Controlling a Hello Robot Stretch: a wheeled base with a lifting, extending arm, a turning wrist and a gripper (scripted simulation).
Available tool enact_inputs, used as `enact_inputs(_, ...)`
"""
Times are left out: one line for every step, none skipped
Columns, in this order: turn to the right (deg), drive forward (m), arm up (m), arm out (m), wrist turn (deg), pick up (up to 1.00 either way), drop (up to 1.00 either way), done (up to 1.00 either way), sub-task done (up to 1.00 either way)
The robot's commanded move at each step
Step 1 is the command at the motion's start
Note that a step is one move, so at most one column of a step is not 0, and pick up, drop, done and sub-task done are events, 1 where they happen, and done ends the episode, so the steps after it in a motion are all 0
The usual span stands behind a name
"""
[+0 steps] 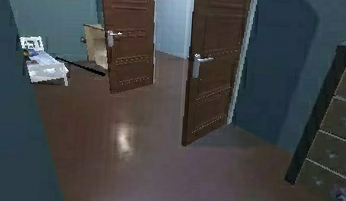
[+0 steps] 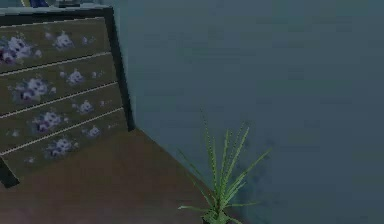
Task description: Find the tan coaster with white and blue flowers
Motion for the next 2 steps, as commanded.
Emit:
enact_inputs(-9.0,0.0,0.0,0.0,0.0,0.0,0.0,0.0,0.0)
enact_inputs(0.0,1.0,0.0,0.0,0.0,0.0,0.0,0.0,0.0)
